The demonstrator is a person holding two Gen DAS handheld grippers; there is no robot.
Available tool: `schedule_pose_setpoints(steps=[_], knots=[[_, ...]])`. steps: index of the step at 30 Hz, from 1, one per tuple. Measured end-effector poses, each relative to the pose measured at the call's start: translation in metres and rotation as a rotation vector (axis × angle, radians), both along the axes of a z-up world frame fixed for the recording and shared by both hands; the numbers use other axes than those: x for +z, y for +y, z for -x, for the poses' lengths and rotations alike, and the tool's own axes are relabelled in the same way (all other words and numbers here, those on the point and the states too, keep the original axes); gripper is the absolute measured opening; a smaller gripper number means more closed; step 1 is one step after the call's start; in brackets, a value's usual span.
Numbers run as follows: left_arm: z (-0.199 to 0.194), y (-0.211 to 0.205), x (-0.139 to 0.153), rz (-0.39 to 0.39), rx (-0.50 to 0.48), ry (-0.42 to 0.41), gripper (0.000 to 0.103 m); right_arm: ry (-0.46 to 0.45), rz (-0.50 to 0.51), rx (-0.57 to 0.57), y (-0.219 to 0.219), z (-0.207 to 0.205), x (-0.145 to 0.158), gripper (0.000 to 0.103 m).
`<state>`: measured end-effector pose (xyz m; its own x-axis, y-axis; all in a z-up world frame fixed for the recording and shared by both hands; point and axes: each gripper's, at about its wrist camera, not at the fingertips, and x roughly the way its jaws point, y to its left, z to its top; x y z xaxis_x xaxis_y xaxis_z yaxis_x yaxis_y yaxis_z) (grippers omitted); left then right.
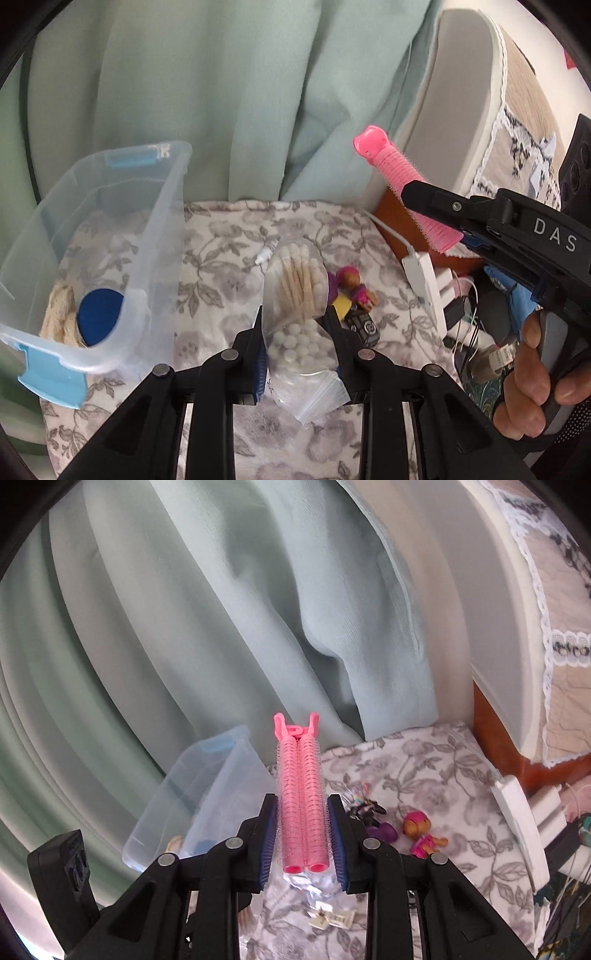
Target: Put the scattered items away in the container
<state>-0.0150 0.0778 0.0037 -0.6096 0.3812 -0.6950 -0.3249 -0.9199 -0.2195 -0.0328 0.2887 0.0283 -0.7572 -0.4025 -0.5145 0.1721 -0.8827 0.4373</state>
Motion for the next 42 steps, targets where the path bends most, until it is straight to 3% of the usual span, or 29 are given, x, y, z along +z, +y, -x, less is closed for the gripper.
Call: schedule_pose_setpoints(steps=[6,10,18,21,32,42], knots=[[0.018,-0.034,0.046,-0.073,0.099,0.099,0.028,0.089,-0.004,0.041,-0.04,0.018,0.046,0.029],[0.027,-0.058,0.07,-0.079,0.189,0.163,0.028,0.146,0.027,0.048,-0.06,0.02,0.073,0.029],[0.028,-0.108,0.091,-0.109,0.326,0.234,0.028,0.192,0.054,0.103,-0.108,0.022,0.093,0.029],[0.025,-0.119,0.088,-0.111,0.354,0.241,0.028,0.186,0.044,0.127,-0.127,0.02,0.09,0.029],[0.026,-0.177,0.051,-0.137,0.47,0.143,0.028,0.071,-0.024,0.22,-0.179,0.022,0.052,0.029],[0.04,-0.196,0.027,-0.145,0.483,0.081,0.028,-0.054,-0.071,0.25,-0.196,0.029,0.006,0.029]])
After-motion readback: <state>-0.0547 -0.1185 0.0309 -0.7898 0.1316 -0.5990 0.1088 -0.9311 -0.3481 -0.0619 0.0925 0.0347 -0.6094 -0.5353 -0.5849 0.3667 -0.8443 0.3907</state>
